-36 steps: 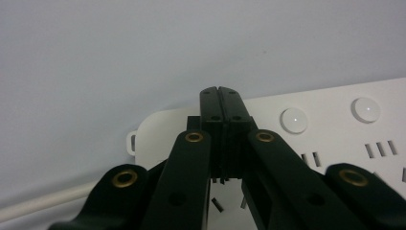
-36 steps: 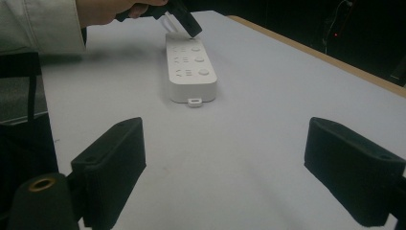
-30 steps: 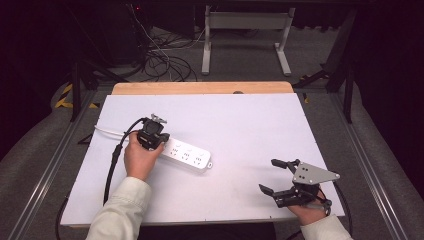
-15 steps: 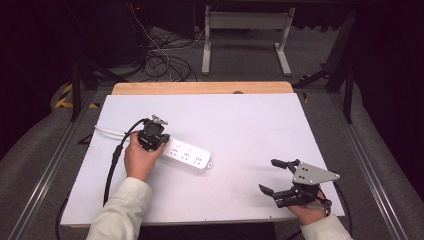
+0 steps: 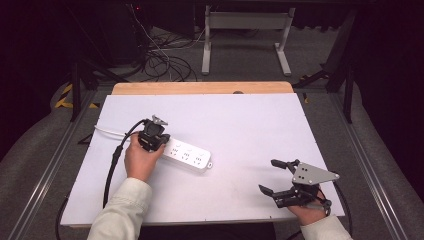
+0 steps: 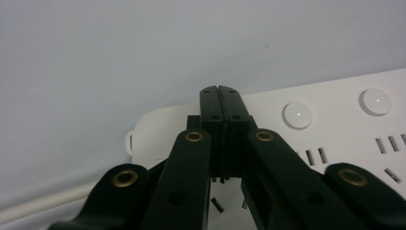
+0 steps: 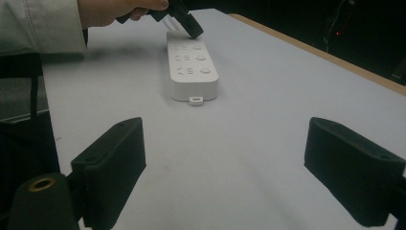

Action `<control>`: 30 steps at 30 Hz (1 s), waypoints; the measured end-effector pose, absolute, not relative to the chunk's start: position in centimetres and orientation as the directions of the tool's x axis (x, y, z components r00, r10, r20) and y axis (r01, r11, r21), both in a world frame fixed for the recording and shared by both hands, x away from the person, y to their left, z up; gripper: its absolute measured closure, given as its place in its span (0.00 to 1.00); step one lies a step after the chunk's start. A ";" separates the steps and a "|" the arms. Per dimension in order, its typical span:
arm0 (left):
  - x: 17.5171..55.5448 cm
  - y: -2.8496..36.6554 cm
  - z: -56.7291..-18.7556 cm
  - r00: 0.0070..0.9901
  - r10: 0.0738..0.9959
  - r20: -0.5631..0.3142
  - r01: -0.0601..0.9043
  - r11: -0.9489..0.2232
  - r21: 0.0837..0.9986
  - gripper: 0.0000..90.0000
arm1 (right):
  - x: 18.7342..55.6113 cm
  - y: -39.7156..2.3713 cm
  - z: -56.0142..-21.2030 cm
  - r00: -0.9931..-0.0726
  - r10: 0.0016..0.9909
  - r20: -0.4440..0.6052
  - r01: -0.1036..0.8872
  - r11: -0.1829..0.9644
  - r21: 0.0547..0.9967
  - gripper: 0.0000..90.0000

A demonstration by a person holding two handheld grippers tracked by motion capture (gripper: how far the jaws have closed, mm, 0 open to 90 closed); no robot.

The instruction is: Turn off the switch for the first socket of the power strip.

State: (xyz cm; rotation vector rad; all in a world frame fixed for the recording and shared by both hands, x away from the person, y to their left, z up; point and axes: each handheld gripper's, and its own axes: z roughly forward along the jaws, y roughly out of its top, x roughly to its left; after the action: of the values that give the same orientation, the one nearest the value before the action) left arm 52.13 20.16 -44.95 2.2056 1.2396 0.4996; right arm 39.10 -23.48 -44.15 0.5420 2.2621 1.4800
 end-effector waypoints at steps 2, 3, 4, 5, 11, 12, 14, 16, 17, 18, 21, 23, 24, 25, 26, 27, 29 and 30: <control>52.1 20.2 -45.0 0.505 0.862 0.049 0.654 -0.419 0.630 1.00 | 39.1 -23.5 -44.2 -0.853 0.511 -0.105 0.109 0.371 0.922 0.16; 52.1 20.2 -45.0 0.507 0.861 0.050 0.651 -0.420 0.632 1.00 | 39.1 -23.5 -44.2 -0.852 0.512 -0.106 0.110 0.373 0.921 0.16; 52.0 20.3 -45.1 0.505 0.862 0.047 0.648 -0.415 0.638 1.00 | 39.1 -23.5 -44.2 -0.852 0.512 -0.106 0.110 0.374 0.921 0.16; 52.0 20.4 -45.1 0.504 0.863 0.035 0.650 -0.405 0.643 1.00 | 39.1 -23.5 -44.2 -0.853 0.512 -0.105 0.111 0.373 0.921 0.16; 52.0 20.3 -45.1 0.500 0.865 0.040 0.649 -0.406 0.643 1.00 | 39.1 -23.4 -44.2 -0.852 0.512 -0.104 0.112 0.374 0.921 0.16; 52.0 20.3 -45.1 0.501 0.864 0.050 0.647 -0.413 0.641 1.00 | 39.1 -23.4 -44.2 -0.852 0.512 -0.104 0.112 0.374 0.921 0.16; 51.9 20.2 -45.1 0.499 0.865 0.054 0.648 -0.414 0.639 1.00 | 39.1 -23.4 -44.2 -0.853 0.512 -0.104 0.112 0.375 0.920 0.16; 51.9 20.2 -45.1 0.497 0.866 0.054 0.648 -0.412 0.640 1.00 | 39.1 -23.4 -44.2 -0.853 0.512 -0.104 0.112 0.374 0.921 0.16; 51.9 20.2 -45.1 0.497 0.866 0.057 0.648 -0.414 0.640 1.00 | 39.1 -23.4 -44.2 -0.853 0.512 -0.105 0.112 0.374 0.921 0.16; 51.9 20.1 -45.1 0.498 0.865 0.064 0.647 -0.419 0.637 1.00 | 39.1 -23.4 -44.2 -0.853 0.512 -0.103 0.113 0.373 0.921 0.16; 51.9 20.0 -45.1 0.496 0.865 0.072 0.645 -0.423 0.636 1.00 | 39.1 -23.4 -44.2 -0.852 0.513 -0.104 0.114 0.375 0.920 0.16; 51.8 19.8 -45.2 0.493 0.865 0.091 0.643 -0.433 0.632 1.00 | 39.1 -23.4 -44.2 -0.853 0.512 -0.104 0.114 0.377 0.919 0.16; 51.8 19.8 -45.2 0.492 0.866 0.092 0.643 -0.433 0.632 1.00 | 39.1 -23.4 -44.2 -0.852 0.513 -0.104 0.115 0.377 0.919 0.16; 51.8 19.8 -45.2 0.492 0.866 0.092 0.643 -0.433 0.632 1.00 | 39.1 -23.4 -44.2 -0.852 0.513 -0.105 0.114 0.378 0.919 0.16; 51.8 19.7 -45.2 0.491 0.866 0.094 0.643 -0.433 0.631 1.00 | 39.1 -23.4 -44.2 -0.852 0.513 -0.103 0.115 0.376 0.919 0.16; 51.8 19.7 -45.2 0.491 0.866 0.090 0.644 -0.430 0.633 1.00 | 39.1 -23.4 -44.2 -0.852 0.514 -0.105 0.114 0.377 0.919 0.16; 51.4 19.9 -45.0 0.487 0.867 0.104 0.620 -0.428 0.658 1.00 | 39.1 -23.5 -44.2 -0.851 0.515 -0.103 0.115 0.374 0.920 0.16; 51.3 19.7 -45.0 0.488 0.864 0.127 0.616 -0.444 0.651 1.00 | 39.1 -23.5 -44.2 -0.850 0.516 -0.104 0.115 0.374 0.920 0.16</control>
State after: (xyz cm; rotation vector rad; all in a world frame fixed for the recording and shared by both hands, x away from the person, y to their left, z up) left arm 51.31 19.74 -44.99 2.2035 1.2166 0.6131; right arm 39.11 -23.49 -44.23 0.5491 2.2647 1.4724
